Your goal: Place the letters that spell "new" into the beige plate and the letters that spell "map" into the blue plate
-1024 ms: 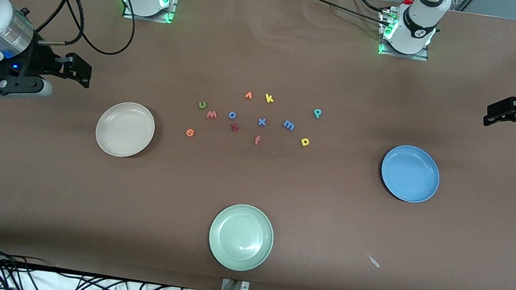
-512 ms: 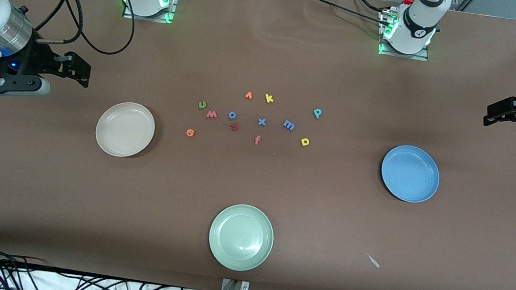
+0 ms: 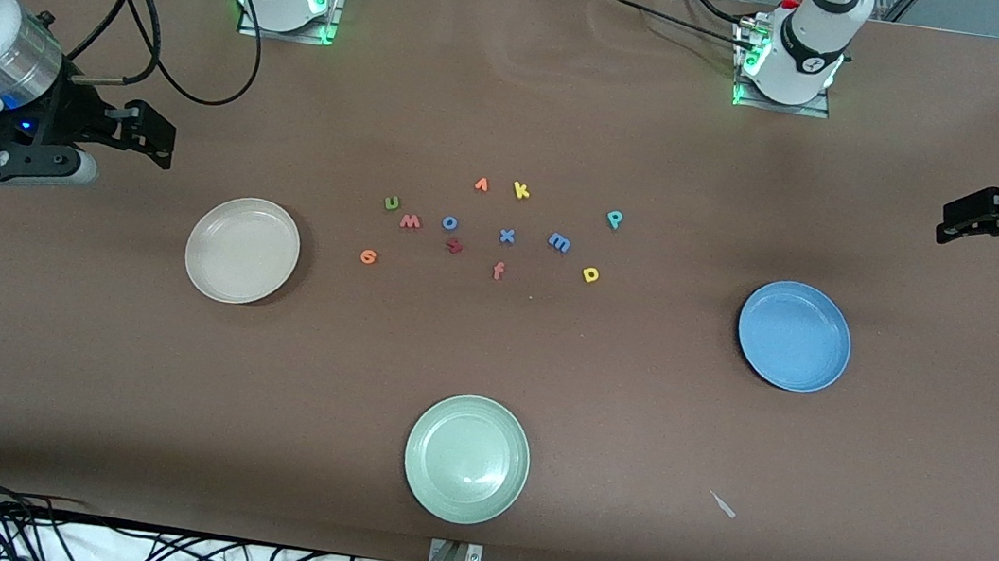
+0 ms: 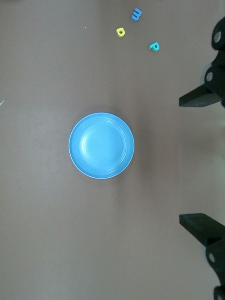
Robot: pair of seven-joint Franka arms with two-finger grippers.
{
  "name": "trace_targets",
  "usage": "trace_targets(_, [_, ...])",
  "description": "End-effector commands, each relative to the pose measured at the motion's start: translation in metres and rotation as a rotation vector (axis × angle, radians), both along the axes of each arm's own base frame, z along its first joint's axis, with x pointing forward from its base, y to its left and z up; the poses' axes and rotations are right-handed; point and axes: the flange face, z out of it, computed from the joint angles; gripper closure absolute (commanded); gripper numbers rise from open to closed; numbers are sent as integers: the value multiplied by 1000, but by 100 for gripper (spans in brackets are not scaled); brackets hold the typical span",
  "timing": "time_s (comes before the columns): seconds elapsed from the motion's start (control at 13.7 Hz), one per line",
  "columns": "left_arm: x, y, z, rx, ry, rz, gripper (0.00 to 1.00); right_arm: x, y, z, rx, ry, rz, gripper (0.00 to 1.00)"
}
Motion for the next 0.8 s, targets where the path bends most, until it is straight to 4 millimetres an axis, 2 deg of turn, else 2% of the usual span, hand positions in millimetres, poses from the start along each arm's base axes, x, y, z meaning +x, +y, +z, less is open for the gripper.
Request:
trace_targets(0.0, [-2,1,1,31,-11,-23,0,-3,-2,7,18,-12,-14,0])
trace_targets(0.73, [-2,2,1,31,-10,-22,0,0,-1,10,22,-37,-13,0])
